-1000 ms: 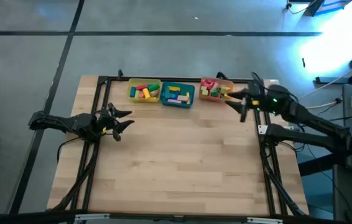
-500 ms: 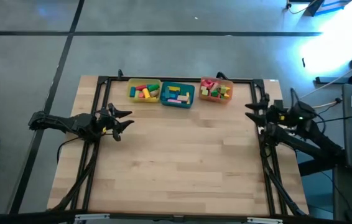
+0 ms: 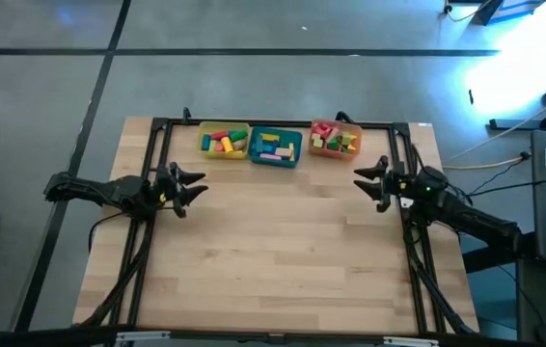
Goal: Sort blocks by size
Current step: Return to Home Position
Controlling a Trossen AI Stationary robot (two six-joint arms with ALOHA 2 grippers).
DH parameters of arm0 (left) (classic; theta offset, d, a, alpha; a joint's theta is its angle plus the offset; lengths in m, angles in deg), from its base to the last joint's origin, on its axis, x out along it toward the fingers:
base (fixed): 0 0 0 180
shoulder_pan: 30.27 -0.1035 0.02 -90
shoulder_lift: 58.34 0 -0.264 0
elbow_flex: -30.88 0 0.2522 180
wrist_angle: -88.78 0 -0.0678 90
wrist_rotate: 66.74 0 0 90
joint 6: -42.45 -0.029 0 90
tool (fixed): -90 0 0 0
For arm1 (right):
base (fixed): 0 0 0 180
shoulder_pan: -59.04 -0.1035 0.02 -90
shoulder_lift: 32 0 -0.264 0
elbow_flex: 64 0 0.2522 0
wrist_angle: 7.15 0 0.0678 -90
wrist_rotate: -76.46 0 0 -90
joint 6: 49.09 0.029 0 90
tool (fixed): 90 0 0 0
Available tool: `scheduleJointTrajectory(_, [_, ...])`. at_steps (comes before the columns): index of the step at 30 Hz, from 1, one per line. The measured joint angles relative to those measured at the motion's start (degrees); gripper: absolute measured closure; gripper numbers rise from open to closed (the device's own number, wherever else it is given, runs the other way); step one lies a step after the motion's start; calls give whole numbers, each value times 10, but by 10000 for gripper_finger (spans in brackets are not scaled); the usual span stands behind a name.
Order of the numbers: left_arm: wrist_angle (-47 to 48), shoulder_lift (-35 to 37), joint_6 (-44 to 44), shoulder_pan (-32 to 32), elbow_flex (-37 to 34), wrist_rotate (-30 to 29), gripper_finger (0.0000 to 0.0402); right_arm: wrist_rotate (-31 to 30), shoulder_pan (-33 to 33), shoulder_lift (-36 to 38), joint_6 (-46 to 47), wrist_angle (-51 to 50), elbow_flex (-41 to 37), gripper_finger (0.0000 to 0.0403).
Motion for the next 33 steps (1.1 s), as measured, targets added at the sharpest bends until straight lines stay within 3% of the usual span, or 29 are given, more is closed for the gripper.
scheduleJointTrajectory(21, [0,0,8,0,0,0,204,-20,1,-10,-42,-35,-1,210])
scheduleJointTrajectory(33, [0,0,12,0,0,0,204,-44,-104,12,-43,-37,-2,210])
